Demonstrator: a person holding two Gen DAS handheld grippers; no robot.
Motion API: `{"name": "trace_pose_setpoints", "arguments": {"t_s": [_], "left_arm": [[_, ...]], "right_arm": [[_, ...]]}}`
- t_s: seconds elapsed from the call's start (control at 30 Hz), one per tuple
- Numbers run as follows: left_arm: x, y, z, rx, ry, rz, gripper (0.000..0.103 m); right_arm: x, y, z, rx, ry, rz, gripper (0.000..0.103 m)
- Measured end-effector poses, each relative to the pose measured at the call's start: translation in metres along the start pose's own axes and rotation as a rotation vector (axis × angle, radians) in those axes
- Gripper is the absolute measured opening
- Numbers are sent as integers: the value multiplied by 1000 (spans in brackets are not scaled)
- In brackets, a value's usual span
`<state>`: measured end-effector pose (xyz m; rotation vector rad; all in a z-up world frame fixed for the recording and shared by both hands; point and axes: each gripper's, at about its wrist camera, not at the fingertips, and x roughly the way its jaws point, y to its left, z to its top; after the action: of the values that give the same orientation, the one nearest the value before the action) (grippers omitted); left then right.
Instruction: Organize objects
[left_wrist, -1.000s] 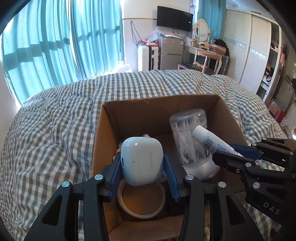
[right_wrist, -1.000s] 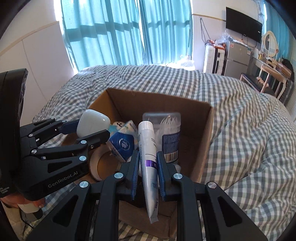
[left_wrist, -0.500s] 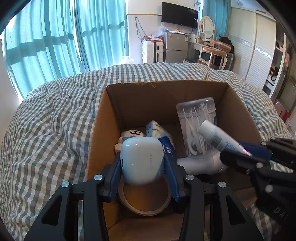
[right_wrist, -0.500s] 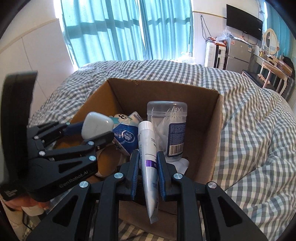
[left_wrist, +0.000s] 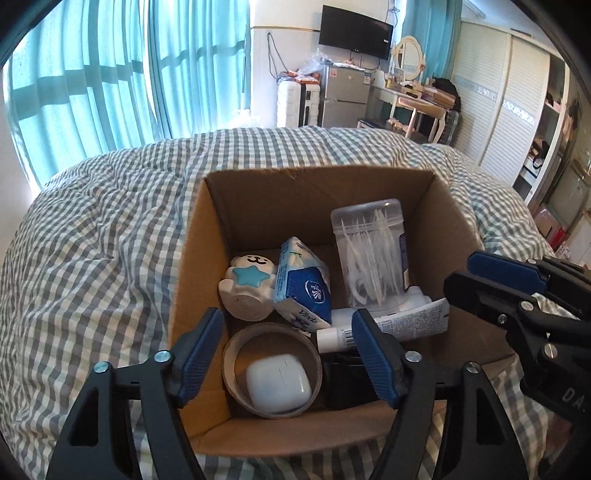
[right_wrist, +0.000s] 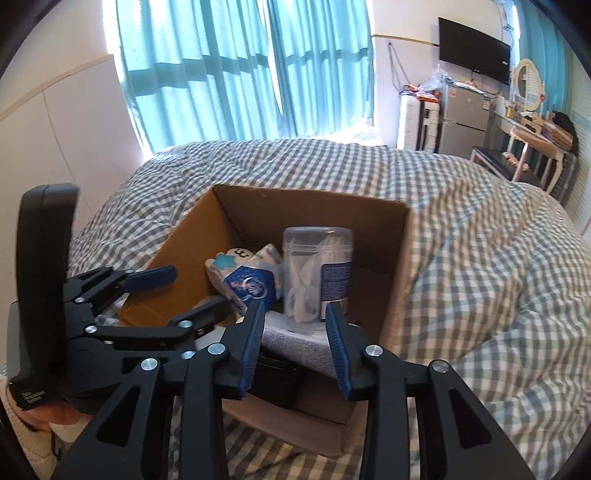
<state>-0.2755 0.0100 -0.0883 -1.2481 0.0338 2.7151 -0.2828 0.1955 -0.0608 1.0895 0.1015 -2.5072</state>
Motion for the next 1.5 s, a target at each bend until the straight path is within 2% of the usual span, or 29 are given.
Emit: {"name": "trace_pose_setpoints", "arguments": {"t_s": [0.07,0.13,0.3,0.37,0.43,0.67,0.87,0.93,1.0,1.17,1.3,1.4,1.5], "left_arm": [[-9,-1,2,1,-8,16,85],[-19,-2,5,14,-27,44,90],[-40,-5,17,68,-89,115,91],[-49,-7,21,85,-124,147,96],[-59,-7,26,83,-156,175,97],[-103,-2,37,26,-281,177,99],[-146,-6,31,-2,-374,135,102],[-159,-13,28,-1,-393,139,102],[-174,-16,25,3,-417,156,103],[-210,-23,15,3,-488,183,103],[-230,-28,4,-13,-531,186,103],[-239,-30,-13,-37,-543,177,103],[-243,-35,-34,-28,-560,207,103]], "right_arm": [[-7,-1,3,8,-13,-12,50],[-17,-3,6,13,-37,-26,53],[-36,-8,15,12,-115,-113,77],[-43,-11,19,21,-145,-132,80],[-53,-14,24,33,-179,-144,83],[-103,-15,30,98,-301,-147,96],[-151,-5,17,83,-394,-203,100],[-169,0,10,66,-435,-243,100],[-185,2,2,72,-467,-247,100],[-210,9,-10,67,-464,-262,101],[-232,13,-24,61,-509,-283,101],[-246,11,-44,81,-547,-272,101],[-248,9,-66,84,-554,-286,101]]}}
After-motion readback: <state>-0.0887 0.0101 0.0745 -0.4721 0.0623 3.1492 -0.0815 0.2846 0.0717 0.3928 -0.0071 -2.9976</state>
